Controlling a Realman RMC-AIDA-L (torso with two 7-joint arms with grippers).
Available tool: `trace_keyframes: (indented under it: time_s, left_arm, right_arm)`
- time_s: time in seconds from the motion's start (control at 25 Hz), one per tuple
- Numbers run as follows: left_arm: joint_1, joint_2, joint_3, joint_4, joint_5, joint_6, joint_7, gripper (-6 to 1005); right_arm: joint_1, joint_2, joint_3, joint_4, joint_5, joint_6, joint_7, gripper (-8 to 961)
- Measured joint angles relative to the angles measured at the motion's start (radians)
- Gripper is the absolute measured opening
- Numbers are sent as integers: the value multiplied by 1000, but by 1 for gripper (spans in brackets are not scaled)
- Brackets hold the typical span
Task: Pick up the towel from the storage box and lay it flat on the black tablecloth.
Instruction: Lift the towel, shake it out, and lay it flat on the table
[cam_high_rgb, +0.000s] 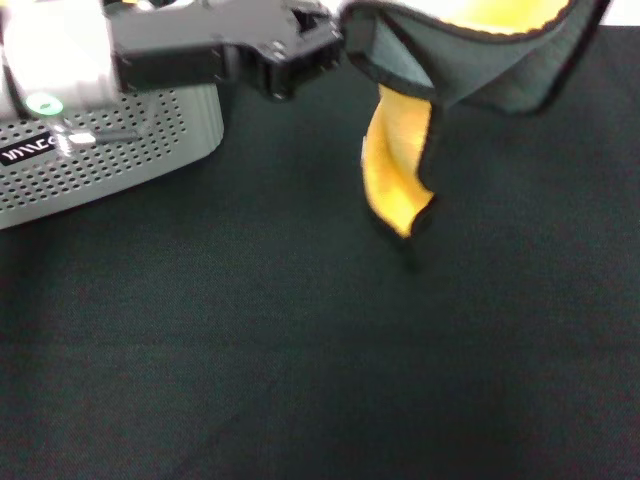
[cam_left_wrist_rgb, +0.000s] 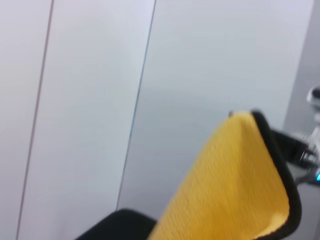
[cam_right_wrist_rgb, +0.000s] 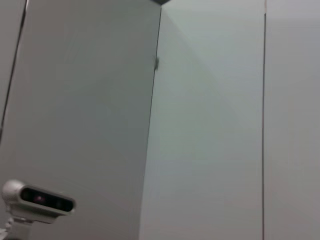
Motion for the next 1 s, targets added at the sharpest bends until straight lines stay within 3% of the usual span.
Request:
trace_keyframes:
  time_s: [0.16, 0.2, 0.28, 0.6, 0.8, 1.0]
  left_arm:
    - [-56, 19, -89, 9, -6, 122, -39, 28]
    - [-87, 36, -107, 21, -14, 161, -71, 28]
    - [-99, 45, -108, 25, -18, 175, -83, 27]
    - [-213, 118, -113, 65, -16, 212, -173, 27]
    - [-257, 130, -147, 57, 30, 207, -172, 27]
    - [-318, 126, -200, 37, 167, 194, -153, 26]
  right_arm:
    - [-18, -1, 94, 21, 2, -111, 53, 26]
    - [-20, -1, 110, 25, 2, -123, 60, 26]
    - [-20, -1, 137, 34, 3, -143, 70, 27]
    - [-3, -4, 182, 105, 5, -162, 77, 29]
    - [42, -13, 182, 207, -13, -167, 58, 30]
    - [126, -37, 175, 352, -27, -177, 19, 31]
